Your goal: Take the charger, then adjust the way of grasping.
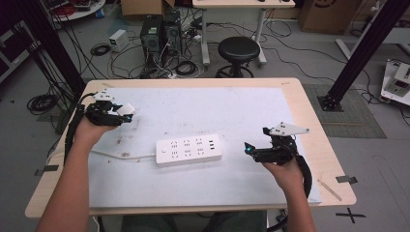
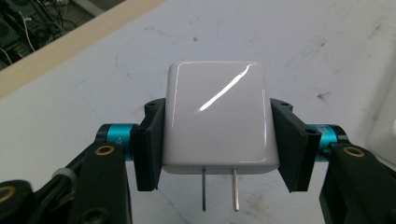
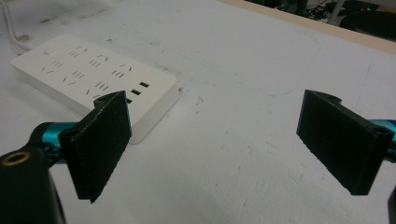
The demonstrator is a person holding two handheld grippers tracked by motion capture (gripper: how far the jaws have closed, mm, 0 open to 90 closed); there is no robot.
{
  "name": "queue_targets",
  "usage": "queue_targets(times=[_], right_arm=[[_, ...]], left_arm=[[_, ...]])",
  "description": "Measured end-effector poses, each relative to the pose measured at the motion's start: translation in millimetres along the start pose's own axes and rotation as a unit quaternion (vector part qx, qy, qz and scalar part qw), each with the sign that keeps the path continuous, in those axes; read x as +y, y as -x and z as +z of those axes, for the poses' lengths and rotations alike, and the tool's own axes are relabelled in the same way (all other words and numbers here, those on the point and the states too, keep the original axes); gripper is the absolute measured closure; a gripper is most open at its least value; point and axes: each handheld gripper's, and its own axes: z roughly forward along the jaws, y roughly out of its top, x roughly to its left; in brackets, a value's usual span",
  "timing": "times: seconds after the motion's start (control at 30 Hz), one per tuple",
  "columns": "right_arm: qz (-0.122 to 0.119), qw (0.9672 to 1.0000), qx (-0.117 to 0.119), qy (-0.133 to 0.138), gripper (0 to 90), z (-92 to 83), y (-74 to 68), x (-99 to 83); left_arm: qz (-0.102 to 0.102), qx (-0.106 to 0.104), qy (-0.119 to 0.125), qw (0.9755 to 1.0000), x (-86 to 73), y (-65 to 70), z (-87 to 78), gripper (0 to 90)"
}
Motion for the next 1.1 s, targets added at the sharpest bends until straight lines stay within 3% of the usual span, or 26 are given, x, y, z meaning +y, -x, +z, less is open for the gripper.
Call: queue_targets(times=[0.17,0.23,0.27,0.37,0.4,0.43,0.63,0.77,0.87,1.1], right_arm=[[-0.014,0.9999,0.006,-0.002,10.1,2.2,-0.1,2.1],[-0.015,0.9998,0.009,-0.003,10.1,2.6,0.7,2.6],[-0.008,0.9999,0.012,-0.008,10.1,2.1,1.7,3.5],[-0.013,0.9998,0.011,-0.009,10.1,-0.6,1.9,4.2],[-0.013,0.9998,0.011,-0.009,10.1,-0.6,1.9,4.2],[-0.015,0.9998,0.011,-0.006,10.1,-2.8,1.3,4.1],[-0.022,0.9997,0.008,-0.01,10.1,-6.6,-0.6,5.2],[-0.022,0.9996,0.011,-0.011,10.1,-7.9,-1.7,6.5],[-0.027,0.9995,0.013,-0.006,10.1,-9.2,-3.7,8.6],[-0.029,0.9994,0.017,-0.003,10.1,-10.4,-8.1,14.6]], left_arm=[[0.01,0.001,0.021,0.9997,7.9,20.7,-35.0,42.5],[0.01,0.001,0.021,0.9997,7.9,20.7,-35.0,42.5],[0.0,-0.013,0.047,0.9988,9.1,28.7,-51.2,42.5],[-0.001,-0.032,0.077,0.9966,8.8,34.8,-65.2,42.5],[-0.001,-0.032,0.077,0.9966,8.8,34.8,-65.2,42.5],[0.001,-0.043,0.092,0.9949,8.4,38.8,-72.1,42.5],[0.016,-0.056,0.105,0.9928,7.1,48.3,-77.8,42.5],[0.029,-0.06,0.101,0.9927,6.7,54.1,-75.3,42.5],[0.039,-0.075,0.103,0.991,7.9,64.6,-67.8,42.5],[0.053,-0.085,0.103,0.9897,9.2,81.1,-64.2,42.5]])
